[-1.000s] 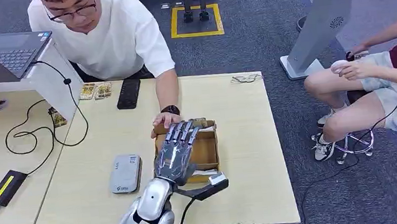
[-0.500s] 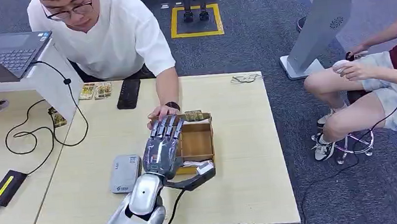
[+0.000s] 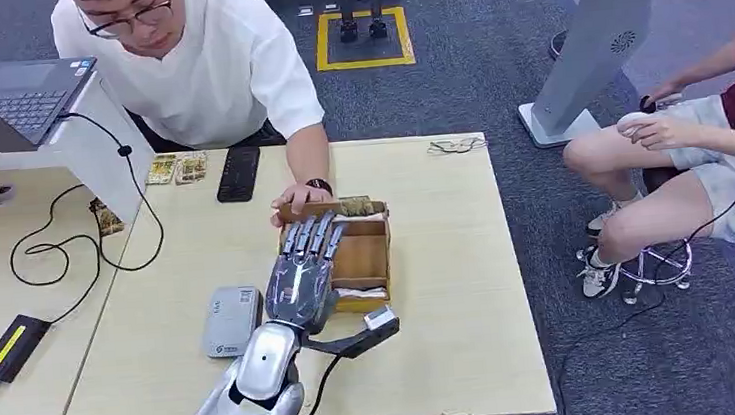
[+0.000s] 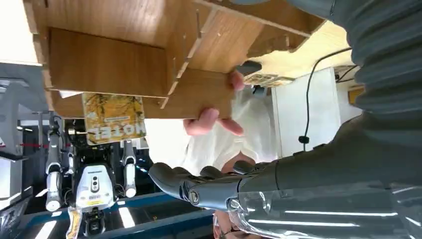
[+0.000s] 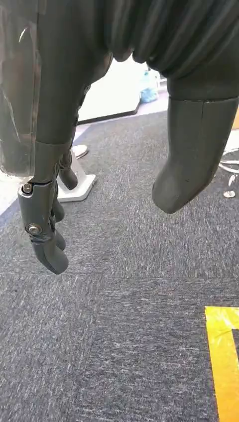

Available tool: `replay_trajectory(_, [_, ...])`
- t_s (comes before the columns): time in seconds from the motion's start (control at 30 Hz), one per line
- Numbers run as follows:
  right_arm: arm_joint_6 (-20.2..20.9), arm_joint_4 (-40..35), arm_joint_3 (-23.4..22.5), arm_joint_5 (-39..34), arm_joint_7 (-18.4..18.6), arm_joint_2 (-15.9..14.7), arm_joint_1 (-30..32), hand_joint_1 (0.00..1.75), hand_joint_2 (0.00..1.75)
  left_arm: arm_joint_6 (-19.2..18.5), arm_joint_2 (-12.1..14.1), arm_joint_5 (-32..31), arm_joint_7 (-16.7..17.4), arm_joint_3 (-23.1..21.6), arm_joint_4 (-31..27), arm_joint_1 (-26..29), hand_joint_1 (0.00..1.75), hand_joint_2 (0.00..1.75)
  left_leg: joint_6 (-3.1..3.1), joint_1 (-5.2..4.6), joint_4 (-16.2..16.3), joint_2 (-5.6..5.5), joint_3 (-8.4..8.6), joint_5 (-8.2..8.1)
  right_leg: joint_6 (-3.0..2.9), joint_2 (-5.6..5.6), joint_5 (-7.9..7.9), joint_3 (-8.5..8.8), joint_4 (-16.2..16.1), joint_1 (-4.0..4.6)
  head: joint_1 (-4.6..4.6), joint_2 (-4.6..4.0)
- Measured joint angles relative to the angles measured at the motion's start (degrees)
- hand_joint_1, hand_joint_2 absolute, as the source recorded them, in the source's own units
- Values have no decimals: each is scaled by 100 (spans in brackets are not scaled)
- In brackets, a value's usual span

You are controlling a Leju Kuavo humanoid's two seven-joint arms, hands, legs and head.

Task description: Pass the card to the sensor for recognition and then transmit it.

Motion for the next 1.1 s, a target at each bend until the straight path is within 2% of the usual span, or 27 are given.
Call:
replay_trajectory(0.33, [-28,61,11,0,-24,-52,3,0,175,11,35,0,-22,0,2,8,0,175,0,0,0,0,0,0,0,0,0,-1,0,0,0,0])
replay_trajectory(0.67, [-76,140,26,0,-37,-107,3,0,175,13,81,0,103,0,52,7,0,175,0,0,0,0,1,0,0,0,0,-1,0,0,2,0])
replay_trajectory(1.1, [-74,175,83,0,-33,-136,3,0,175,61,83,0,42,0,81,7,0,175,0,0,0,0,1,0,0,0,0,-1,0,0,0,0])
